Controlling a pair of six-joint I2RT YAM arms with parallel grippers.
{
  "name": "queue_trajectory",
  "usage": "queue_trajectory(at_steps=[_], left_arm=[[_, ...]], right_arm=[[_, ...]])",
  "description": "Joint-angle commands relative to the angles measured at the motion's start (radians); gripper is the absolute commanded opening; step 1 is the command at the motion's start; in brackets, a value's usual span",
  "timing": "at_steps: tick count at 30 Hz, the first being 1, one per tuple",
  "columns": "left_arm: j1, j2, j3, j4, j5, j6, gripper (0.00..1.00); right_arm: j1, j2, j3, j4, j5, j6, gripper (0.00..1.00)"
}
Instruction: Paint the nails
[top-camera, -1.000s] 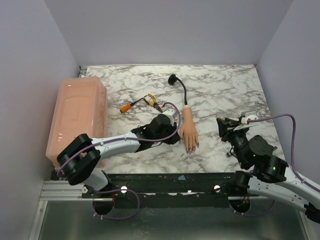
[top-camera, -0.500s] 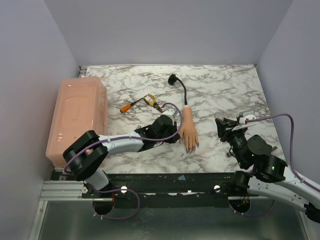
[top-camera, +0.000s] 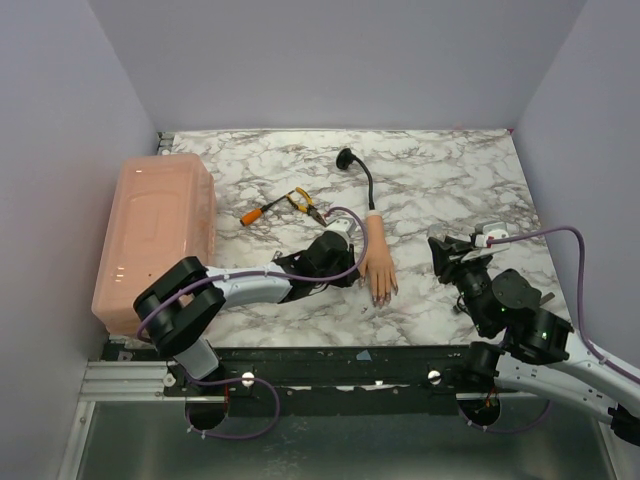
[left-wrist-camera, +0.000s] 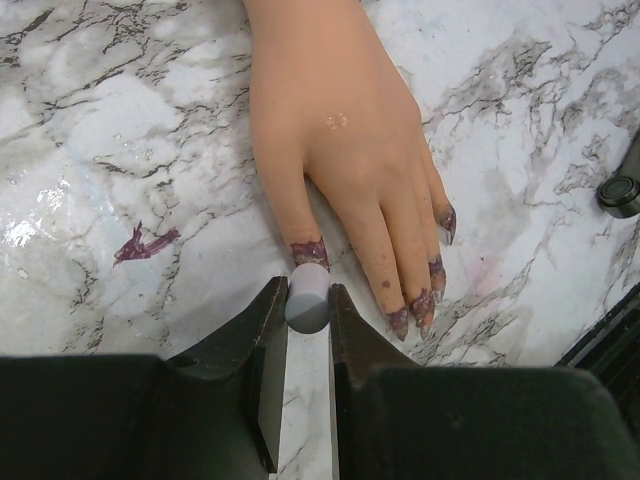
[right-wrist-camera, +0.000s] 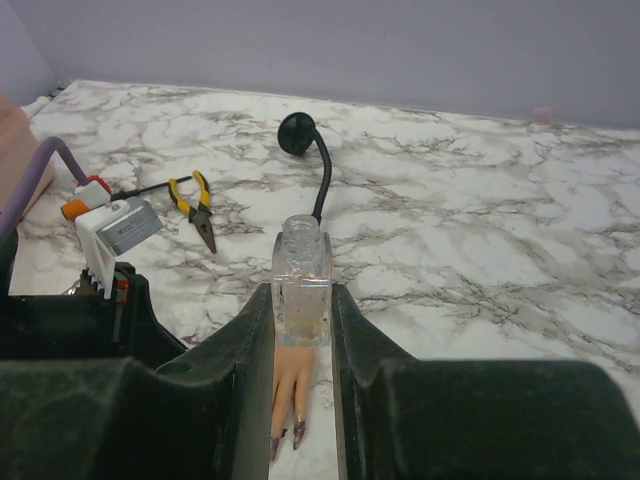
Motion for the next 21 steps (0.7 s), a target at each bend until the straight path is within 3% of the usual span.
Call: queue_trajectory(at_steps=[1, 21], left_arm=[[-0.003, 0.032, 0.032, 0.015, -0.027, 0.011, 0.00], [-0.005, 0.002, -0.033, 0.051, 0.027, -0.013, 0.00]], right_arm=[[-0.002, 0.006, -0.011, 0.006, -0.020, 0.011, 0.00], [-0.002, 0.005, -0.014, 0.010, -0.021, 0.007, 0.00]])
